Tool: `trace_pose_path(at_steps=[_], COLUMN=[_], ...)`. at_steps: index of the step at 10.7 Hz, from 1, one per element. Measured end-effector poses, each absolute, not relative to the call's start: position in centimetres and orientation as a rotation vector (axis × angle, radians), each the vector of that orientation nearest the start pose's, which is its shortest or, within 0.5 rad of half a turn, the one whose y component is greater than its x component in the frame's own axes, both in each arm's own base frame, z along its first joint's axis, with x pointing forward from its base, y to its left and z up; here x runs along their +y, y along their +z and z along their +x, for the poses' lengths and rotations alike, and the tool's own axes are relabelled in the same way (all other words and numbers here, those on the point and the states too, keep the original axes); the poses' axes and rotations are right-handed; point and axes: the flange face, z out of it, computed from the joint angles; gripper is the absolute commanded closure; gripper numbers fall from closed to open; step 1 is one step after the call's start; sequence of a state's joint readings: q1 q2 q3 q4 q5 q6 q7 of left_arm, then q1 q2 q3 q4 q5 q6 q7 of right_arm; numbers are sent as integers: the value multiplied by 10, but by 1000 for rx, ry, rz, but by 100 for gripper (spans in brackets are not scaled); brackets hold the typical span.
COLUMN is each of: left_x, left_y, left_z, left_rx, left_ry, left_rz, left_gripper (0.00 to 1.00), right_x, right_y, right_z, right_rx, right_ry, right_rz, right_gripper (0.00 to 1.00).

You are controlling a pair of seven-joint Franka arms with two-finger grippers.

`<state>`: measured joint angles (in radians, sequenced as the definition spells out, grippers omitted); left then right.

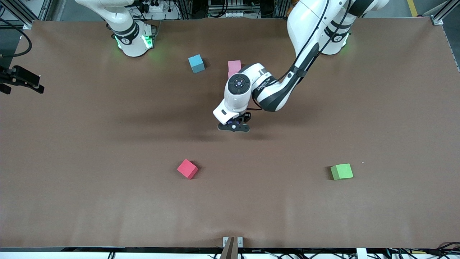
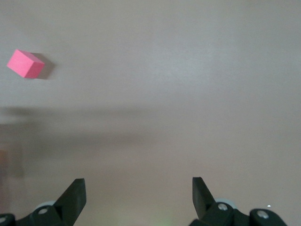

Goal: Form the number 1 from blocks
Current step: 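Lower the purple block below the orange block and open the left gripper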

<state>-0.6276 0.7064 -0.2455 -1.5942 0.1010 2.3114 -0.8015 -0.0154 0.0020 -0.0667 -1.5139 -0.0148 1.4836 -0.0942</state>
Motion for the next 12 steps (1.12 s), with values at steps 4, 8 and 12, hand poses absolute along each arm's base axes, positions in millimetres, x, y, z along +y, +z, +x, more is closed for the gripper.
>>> trace_pose_path(at_steps=[4, 8, 12], left_x=[-526, -529, -527], left_y=[216, 213, 207], left_z=[461, 456, 457], left_rx=[148, 184, 193], left_ry=[78, 63, 61], left_rz=[-3213, -3197, -3183], left_gripper=[100, 100, 100], right_x=[-46, -44, -44], right_y=[643, 642, 641], right_z=[545, 545, 547], right_rx=[-23, -27, -30], right_ry=[51, 51, 52], right_rz=[-3162, -3162, -3162], right_gripper=[0, 0, 0])
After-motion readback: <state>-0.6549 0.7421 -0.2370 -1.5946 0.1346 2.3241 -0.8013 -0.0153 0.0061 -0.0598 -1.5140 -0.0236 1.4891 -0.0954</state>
